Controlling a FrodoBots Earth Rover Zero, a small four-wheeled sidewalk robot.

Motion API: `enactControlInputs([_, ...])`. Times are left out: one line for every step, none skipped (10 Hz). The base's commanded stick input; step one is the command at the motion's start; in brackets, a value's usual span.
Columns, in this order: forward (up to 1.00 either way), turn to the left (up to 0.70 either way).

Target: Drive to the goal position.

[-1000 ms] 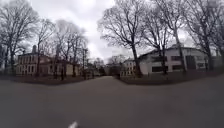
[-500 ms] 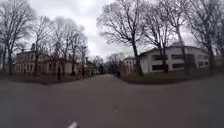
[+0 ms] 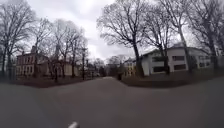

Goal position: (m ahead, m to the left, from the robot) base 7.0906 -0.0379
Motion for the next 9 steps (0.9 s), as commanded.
enactControlInputs([1.0,0.24])
enactControlInputs([1.0,0.0])
enactControlInputs([1.0,0.0])
enactControlInputs([1.0,0.0])
enactControlInputs([1.0,0.0])
enactControlInputs([1.0,0.0])
enactControlInputs([1.0,0.0])
enactControlInputs([1.0,0.0])
enactControlInputs([1.0,0.0])
